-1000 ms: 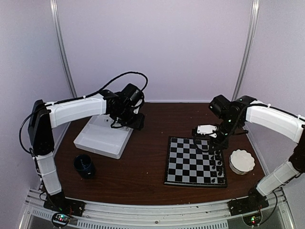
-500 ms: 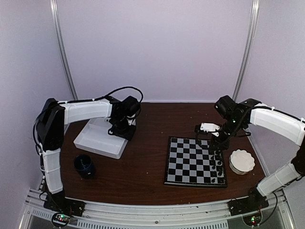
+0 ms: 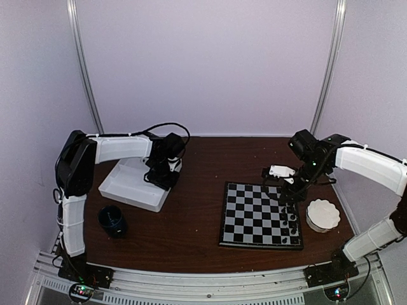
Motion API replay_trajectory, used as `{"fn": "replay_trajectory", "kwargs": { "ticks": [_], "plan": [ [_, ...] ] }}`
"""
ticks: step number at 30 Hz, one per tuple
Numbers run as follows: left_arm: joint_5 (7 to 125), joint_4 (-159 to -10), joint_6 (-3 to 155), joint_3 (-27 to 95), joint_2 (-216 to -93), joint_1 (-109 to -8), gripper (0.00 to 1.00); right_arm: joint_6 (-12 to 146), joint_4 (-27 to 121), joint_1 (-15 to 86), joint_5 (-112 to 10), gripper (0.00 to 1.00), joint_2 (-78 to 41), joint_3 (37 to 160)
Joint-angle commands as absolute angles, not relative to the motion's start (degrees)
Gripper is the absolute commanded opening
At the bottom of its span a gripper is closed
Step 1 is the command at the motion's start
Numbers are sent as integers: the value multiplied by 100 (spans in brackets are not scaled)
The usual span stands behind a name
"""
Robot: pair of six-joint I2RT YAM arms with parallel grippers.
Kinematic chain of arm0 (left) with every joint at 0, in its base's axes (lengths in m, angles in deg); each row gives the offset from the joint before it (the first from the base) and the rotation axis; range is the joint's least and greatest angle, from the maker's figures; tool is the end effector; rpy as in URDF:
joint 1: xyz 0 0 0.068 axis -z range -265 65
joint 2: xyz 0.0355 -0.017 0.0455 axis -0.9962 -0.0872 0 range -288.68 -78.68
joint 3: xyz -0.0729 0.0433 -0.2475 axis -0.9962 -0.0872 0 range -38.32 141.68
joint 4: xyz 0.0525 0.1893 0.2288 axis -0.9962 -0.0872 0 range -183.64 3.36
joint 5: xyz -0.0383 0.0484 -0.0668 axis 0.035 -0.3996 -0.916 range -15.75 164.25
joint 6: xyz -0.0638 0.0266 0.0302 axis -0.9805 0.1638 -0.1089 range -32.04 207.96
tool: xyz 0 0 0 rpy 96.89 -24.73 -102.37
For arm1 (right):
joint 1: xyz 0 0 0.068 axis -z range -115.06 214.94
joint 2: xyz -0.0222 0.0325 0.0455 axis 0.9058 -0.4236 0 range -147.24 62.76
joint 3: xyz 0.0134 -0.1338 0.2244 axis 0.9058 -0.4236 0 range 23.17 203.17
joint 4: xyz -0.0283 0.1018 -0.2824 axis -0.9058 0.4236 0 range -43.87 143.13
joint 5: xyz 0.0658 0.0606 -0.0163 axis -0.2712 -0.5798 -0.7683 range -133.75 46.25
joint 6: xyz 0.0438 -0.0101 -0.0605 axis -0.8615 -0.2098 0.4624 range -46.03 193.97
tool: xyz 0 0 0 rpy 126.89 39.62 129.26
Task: Set up the chess pieces on the board
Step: Move the storage box to the center of the board.
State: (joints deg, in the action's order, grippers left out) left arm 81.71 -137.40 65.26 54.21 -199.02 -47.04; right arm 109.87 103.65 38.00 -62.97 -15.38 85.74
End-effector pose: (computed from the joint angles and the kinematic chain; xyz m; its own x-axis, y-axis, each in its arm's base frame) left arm 0.3653 -0.2746 0.1160 -0.9405 0.2482 -0.2320 0.2456 0.9685 0.0407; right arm 0.2581 0.1545 0.2129 -0.3899 -0.8193 -0.4204 -0.9159 0.3925 0.0845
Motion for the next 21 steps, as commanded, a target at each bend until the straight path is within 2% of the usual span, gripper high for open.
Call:
{"fn": "replay_trajectory", "kwargs": {
  "ticks": [1, 13, 21],
  "plan": [
    [7669, -13701, 6885, 5459, -19963, -4694, 1, 10956, 10246, 3847, -6344, 25, -1447, 8538],
    [7571, -13084, 7873, 3907, -18770, -3870, 0, 10991, 10250, 3862, -6375, 25, -1546, 8590],
    [6882, -12833, 8346, 3113, -18164, -3362, 0, 11009, 10271, 3883, -6373, 25, -1589, 8645]
  ]
}}
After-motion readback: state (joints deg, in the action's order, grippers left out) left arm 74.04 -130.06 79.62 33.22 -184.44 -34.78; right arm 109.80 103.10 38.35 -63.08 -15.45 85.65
